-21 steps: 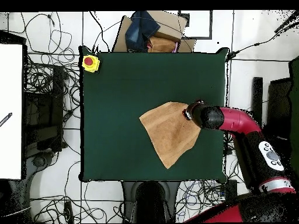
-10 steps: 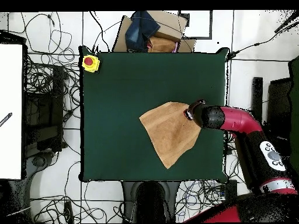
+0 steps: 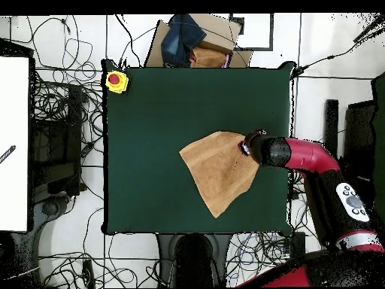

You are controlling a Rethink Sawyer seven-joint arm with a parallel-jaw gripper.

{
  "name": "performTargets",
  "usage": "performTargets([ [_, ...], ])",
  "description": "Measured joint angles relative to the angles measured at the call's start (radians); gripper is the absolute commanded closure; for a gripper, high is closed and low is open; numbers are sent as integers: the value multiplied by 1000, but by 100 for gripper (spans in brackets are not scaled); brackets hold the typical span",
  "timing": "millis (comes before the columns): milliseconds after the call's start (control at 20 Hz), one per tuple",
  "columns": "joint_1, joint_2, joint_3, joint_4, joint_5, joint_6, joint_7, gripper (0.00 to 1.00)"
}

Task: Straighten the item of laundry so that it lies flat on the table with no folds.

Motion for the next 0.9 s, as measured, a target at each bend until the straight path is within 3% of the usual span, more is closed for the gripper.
performTargets([
  [900, 34, 45, -122, -55, -77, 0, 0, 0],
])
